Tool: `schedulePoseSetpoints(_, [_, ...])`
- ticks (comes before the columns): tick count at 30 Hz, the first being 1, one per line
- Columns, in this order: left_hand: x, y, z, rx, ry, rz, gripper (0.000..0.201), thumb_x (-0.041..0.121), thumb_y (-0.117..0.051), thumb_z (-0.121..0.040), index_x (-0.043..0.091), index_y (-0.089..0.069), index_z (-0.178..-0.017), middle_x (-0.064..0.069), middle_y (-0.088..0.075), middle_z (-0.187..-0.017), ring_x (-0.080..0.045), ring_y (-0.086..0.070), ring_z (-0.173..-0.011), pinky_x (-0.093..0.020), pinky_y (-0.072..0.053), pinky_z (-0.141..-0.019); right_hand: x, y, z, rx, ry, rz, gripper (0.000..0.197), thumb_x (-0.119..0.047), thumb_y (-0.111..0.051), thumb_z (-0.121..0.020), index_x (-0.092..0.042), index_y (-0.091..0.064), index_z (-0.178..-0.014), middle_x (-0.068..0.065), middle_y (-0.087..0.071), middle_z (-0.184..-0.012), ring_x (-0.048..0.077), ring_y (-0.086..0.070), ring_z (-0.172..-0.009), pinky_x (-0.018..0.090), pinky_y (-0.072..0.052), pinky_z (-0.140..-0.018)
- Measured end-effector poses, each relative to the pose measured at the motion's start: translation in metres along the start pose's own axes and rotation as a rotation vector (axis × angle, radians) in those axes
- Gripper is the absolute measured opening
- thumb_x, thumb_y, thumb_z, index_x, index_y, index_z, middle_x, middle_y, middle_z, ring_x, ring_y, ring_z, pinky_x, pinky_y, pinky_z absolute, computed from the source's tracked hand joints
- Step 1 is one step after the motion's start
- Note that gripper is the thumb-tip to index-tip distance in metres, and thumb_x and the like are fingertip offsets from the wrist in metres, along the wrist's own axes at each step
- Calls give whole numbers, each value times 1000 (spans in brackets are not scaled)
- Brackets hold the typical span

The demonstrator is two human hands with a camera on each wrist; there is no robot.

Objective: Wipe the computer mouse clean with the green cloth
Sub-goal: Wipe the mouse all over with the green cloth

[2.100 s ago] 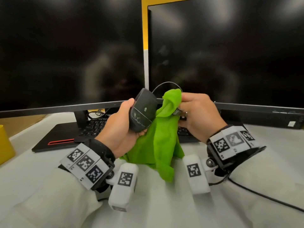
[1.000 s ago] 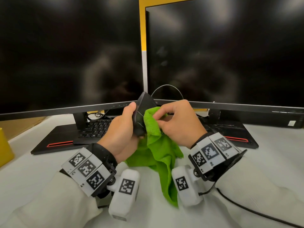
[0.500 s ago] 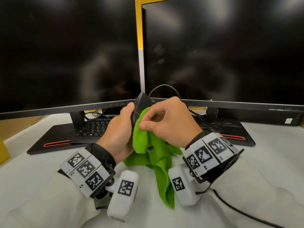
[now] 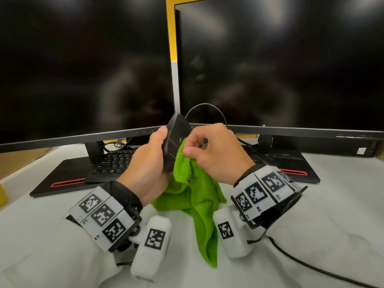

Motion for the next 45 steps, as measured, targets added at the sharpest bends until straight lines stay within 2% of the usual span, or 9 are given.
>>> schedulePoseSetpoints(7, [-1, 2, 4, -39, 32, -51, 50, 41, -38, -110, 9, -76, -109, -19, -80, -106, -29, -78, -99, -38, -62, -81, -11, 2, 4, 106, 55, -180, 17, -26, -89, -76, -25, -86, -92, -8, -78, -86, 9, -74, -75, 36, -63, -81])
schedulePoseSetpoints(11, [-4, 3, 3, -35, 3, -96, 49, 40, -37, -111, 7, -73, -115, -21, -79, -109, -25, -77, -93, -33, -63, -74, -16, 0, 4, 95, 99, -142, 13, -19, -87, -80, -24, -86, -92, -9, -77, -83, 6, -72, -72, 25, -61, -76])
schedulePoseSetpoints(17, [0, 3, -4, 4, -21, -26, 48, 38, -41, -109, 2, -68, -124, -26, -75, -118, -35, -73, -112, -44, -61, -92, -7, 3, 5, 82, 26, -37, 7, -21, -83, -83, -27, -85, -81, -11, -78, -72, 1, -72, -73, 27, -61, -79])
schedulePoseSetpoints(23, [-17, 9, -6, -5, -95, -120, 23, 19, -56, -105, 3, -68, -117, -11, -75, -90, -18, -73, -76, -34, -55, -72, -20, 3, 1, 127, 74, -184, 14, -19, -81, -86, -28, -85, -96, -11, -81, -88, 0, -74, -83, 26, -62, -85])
schedulePoseSetpoints(26, [-21, 8, -4, -22, -99, -95, 33, 18, -58, -103, -1, -62, -131, -6, -75, -84, -18, -69, -76, -35, -53, -72, -19, 5, 0, 133, 60, -184, 12, -22, -82, -85, -30, -85, -94, -12, -81, -84, 0, -75, -84, 28, -63, -85])
schedulePoseSetpoints(31, [-24, 5, -5, -33, -51, -79, 40, 28, -60, -105, 6, -61, -139, -23, -72, -124, -33, -70, -110, -49, -54, -100, -10, 9, 0, 114, 41, -200, 11, -19, -84, -83, -26, -86, -90, -10, -80, -81, 4, -76, -81, 34, -64, -84])
schedulePoseSetpoints(37, [-15, 6, -11, -35, 45, 29, 52, 43, -41, -109, 5, -70, -131, -22, -72, -130, -41, -64, -127, -60, -39, -118, 5, 16, -2, 129, 12, -136, 9, -23, -80, -72, -30, -81, -76, -9, -78, -75, 6, -73, -71, 41, -63, -78])
schedulePoseSetpoints(42, [-15, 10, -9, -96, 42, -17, 58, 47, -33, -110, 7, -67, -133, -24, -72, -128, -37, -69, -123, -51, -51, -106, -5, 9, 3, 111, 17, -153, 30, -51, -83, -65, -28, -78, -84, -8, -75, -83, 7, -71, -75, 42, -62, -79])
schedulePoseSetpoints(45, [-13, 9, -7, -133, 0, -58, 57, 48, -33, -110, 8, -67, -134, -22, -74, -125, -34, -71, -120, -45, -58, -99, -8, 8, 4, 114, -4, -114, 30, -50, -89, -69, -28, -76, -85, -8, -73, -83, 6, -69, -75, 42, -61, -82])
Point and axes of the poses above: each hand's wrist, its own z-axis away from the middle knuckle, its own y-axis out of the back of the hand, x = y × z, the point moved 3 cm from there along -z, towards the middle knuckle
